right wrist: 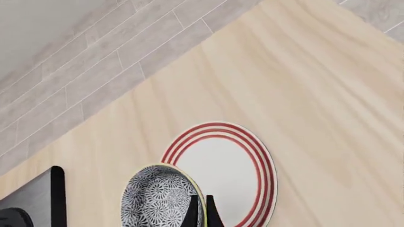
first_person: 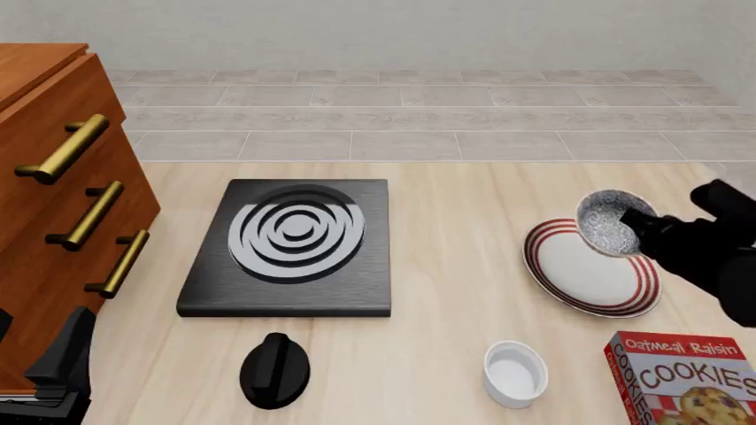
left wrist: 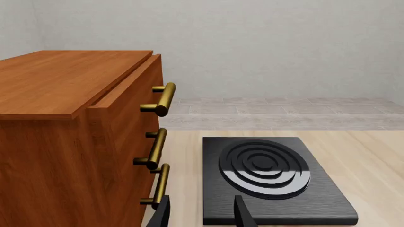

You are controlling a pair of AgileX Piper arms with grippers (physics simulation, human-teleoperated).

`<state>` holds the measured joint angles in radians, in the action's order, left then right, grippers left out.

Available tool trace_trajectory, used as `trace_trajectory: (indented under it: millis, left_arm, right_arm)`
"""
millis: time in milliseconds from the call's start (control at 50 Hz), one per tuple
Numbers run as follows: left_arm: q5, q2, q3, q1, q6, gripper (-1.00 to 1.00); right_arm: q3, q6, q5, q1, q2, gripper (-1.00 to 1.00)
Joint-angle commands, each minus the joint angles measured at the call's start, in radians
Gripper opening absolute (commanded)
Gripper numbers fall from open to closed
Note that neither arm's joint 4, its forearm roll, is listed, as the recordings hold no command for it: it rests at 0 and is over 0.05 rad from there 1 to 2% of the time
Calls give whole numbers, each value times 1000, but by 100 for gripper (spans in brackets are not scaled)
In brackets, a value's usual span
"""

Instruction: Pick the akita bowl on the cookies box and place it on the plate.

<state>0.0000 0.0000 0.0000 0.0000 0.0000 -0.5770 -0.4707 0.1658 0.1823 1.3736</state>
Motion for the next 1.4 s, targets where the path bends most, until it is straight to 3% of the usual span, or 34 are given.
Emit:
trace_trajectory:
  millis: [20,840,1400]
  left_arm:
    - [0,0,0,0,0,100]
    - [0,0,0,0,0,100]
    - [0,0,0,0,0,100]
  right_arm:
    - [-20,-1,21,14,53,-100]
    - [-37,15,103,41,224,-100]
    - [-86,35,100,58,291,-100]
